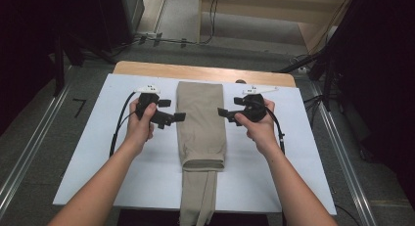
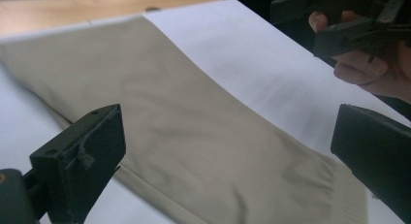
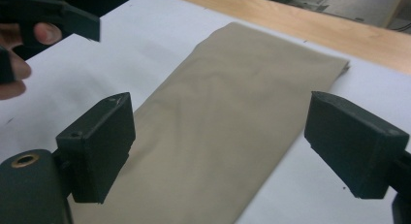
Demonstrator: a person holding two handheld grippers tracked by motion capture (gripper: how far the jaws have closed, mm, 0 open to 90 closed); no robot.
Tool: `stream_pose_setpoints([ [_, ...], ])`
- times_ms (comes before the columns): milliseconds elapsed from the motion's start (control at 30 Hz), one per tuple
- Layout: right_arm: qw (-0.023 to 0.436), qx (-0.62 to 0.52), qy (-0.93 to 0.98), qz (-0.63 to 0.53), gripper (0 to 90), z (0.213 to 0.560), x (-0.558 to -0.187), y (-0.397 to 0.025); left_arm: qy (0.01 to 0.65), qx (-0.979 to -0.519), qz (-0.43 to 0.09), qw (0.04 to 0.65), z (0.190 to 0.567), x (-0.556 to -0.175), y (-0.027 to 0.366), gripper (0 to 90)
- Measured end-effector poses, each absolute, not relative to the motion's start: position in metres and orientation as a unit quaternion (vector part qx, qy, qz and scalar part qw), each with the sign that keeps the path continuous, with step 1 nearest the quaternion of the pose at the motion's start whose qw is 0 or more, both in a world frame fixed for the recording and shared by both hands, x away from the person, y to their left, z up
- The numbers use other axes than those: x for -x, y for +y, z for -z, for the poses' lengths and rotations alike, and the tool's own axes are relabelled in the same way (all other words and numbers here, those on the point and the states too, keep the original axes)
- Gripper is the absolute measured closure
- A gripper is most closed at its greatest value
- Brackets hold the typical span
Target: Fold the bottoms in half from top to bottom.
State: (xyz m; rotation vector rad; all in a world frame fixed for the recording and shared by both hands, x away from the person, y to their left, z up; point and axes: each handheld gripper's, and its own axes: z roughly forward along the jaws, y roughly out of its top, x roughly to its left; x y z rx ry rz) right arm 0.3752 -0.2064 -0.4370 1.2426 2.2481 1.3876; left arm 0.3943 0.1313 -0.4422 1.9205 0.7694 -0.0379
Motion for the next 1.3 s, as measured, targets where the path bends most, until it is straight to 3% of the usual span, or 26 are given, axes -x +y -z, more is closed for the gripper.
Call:
stream_pose_setpoints([
  [200, 0.099, -0.433, 0.765, -0.466, 12.0, 0.452, -0.339, -0.204, 0.309, -0.811, 0.02, 0.497, 0.463, -0.358, 0.122, 0.0],
  [367, 0.093, -0.438, 0.771, -0.453, 13.0, 0.47, -0.312, -0.199, 0.314, -0.811, 0.021, 0.494, 0.477, -0.331, 0.116, 12.9],
  [667, 0.068, -0.47, 0.767, -0.431, 30.8, 0.507, -0.279, -0.192, 0.35, -0.823, 0.03, 0.446, 0.506, -0.302, 0.107, 37.0],
  [800, 0.059, -0.484, 0.767, -0.417, 36.5, 0.519, -0.271, -0.192, 0.355, -0.83, 0.009, 0.429, 0.505, -0.294, 0.105, 39.8],
  [1000, 0.049, -0.483, 0.769, -0.415, 48.7, 0.52, -0.26, -0.189, 0.379, -0.822, 0.026, 0.424, 0.507, -0.286, 0.116, 42.0],
  [1300, 0.032, -0.472, 0.772, -0.425, 61.2, 0.523, -0.259, -0.189, 0.357, -0.833, 0.03, 0.421, 0.51, -0.283, 0.115, 60.9],
])
